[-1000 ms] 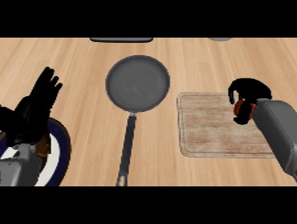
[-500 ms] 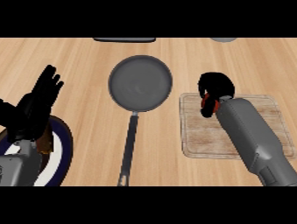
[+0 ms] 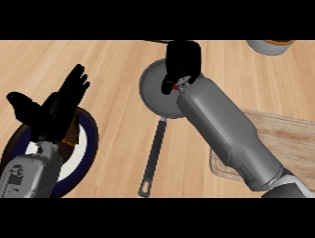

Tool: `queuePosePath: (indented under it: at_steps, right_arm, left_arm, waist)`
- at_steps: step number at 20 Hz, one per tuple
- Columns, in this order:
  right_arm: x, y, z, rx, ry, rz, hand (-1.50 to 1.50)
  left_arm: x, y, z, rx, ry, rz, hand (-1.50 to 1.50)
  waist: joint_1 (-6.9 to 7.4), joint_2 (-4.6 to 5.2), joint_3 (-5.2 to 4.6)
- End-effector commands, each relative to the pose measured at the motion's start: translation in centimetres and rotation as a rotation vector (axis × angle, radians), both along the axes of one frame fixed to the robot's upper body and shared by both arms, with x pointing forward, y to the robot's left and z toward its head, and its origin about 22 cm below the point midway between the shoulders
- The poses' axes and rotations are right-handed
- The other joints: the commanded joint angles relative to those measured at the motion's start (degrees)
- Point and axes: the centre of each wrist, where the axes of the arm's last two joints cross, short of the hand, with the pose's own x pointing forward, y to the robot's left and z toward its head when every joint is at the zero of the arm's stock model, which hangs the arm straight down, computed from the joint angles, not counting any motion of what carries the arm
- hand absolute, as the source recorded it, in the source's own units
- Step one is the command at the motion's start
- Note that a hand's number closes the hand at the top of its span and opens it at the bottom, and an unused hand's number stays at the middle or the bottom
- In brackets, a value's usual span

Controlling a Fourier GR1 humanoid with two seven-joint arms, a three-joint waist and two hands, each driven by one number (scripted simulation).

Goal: Pick the bell pepper from the cutting board and place it in the pan

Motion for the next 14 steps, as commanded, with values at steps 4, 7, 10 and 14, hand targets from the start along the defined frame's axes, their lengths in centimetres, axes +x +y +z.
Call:
queuePosePath:
  at_steps: [4, 7, 10, 14]
  right_arm:
    - [-2.4, 6.8, 8.1, -0.04, -0.269, -0.151, 1.5]
    - [-3.1, 8.1, 9.5, -0.016, -0.28, -0.205, 1.5]
    - [-3.4, 8.7, 9.6, 0.025, -0.299, -0.254, 1.5]
    - [-3.4, 9.0, 9.7, 0.073, -0.34, -0.313, 1.5]
  left_arm:
    - [1.3, -1.9, 1.2, 0.001, -0.015, -0.049, 0.0]
    - [1.4, -2.2, 0.6, 0.001, -0.017, -0.066, 0.0]
    - [1.2, -2.4, 0.1, 0.006, -0.026, -0.048, 0.0]
    - [1.2, -1.1, -0.2, 0.012, -0.021, -0.017, 0.0]
  waist:
    - [2.21, 0.48, -0.06]
    - [3.01, 1.27, -0.16]
    - [2.18, 1.25, -0.09]
    - [-0.23, 1.14, -0.01]
